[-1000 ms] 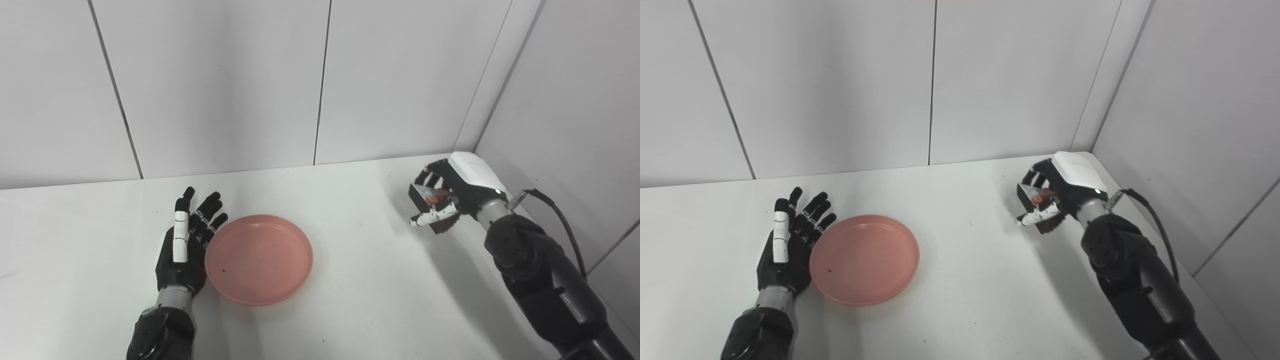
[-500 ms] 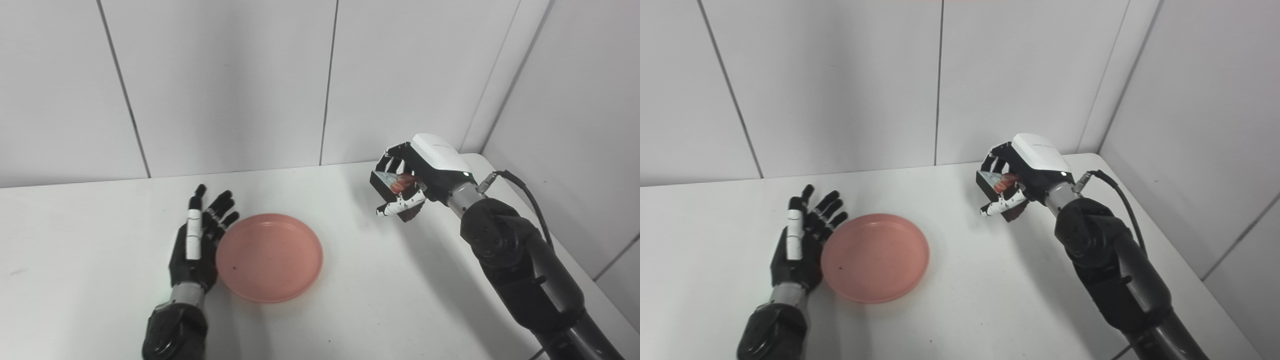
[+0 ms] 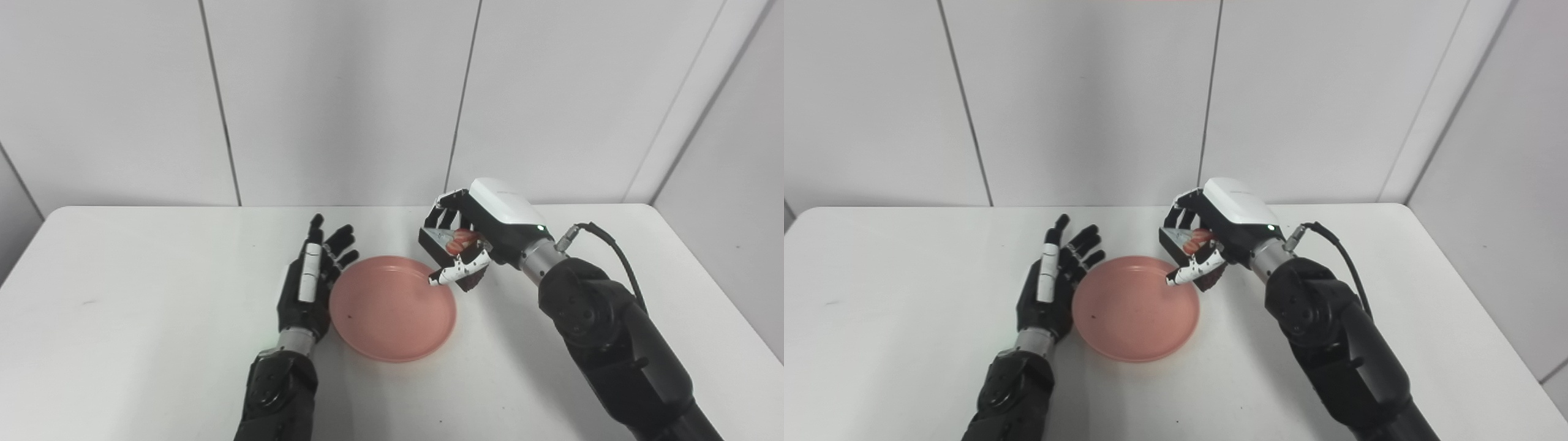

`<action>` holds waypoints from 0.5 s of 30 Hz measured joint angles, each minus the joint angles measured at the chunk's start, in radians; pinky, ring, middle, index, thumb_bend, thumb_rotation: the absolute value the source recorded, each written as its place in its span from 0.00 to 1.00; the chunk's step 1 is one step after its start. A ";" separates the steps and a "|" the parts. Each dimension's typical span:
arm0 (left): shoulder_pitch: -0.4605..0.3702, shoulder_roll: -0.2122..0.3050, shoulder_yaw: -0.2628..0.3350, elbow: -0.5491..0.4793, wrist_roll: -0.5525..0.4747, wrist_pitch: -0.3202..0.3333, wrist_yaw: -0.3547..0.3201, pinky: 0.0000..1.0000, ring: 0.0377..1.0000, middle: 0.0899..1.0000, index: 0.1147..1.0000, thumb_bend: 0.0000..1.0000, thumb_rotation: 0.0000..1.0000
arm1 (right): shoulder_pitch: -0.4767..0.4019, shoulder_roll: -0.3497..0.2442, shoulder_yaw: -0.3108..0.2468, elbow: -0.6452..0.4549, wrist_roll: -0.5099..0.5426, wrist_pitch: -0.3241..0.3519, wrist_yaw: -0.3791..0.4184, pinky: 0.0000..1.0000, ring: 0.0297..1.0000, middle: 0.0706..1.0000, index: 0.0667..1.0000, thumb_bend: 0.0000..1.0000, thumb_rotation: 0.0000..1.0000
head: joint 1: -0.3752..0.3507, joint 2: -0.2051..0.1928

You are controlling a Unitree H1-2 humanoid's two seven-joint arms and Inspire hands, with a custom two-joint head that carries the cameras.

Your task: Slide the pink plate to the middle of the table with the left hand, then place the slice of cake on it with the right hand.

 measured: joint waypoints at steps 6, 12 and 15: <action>-0.007 -0.003 0.004 0.014 -0.001 -0.007 0.000 0.79 0.85 0.78 0.95 0.95 0.73 | -0.006 0.061 0.043 0.065 -0.017 -0.037 -0.018 0.18 0.23 0.43 0.45 0.53 0.00 | 0.021 0.000; -0.019 -0.007 0.004 0.039 0.000 -0.021 0.000 0.78 0.84 0.77 0.95 0.93 0.73 | -0.034 0.088 0.075 0.113 -0.036 -0.055 -0.018 0.19 0.24 0.43 0.45 0.53 0.00 | 0.035 -0.005; -0.029 -0.008 0.003 0.056 0.000 -0.031 0.000 0.78 0.84 0.77 0.95 0.92 0.73 | -0.038 0.096 0.084 0.147 -0.037 -0.082 -0.021 0.20 0.25 0.43 0.45 0.53 0.00 | 0.040 -0.005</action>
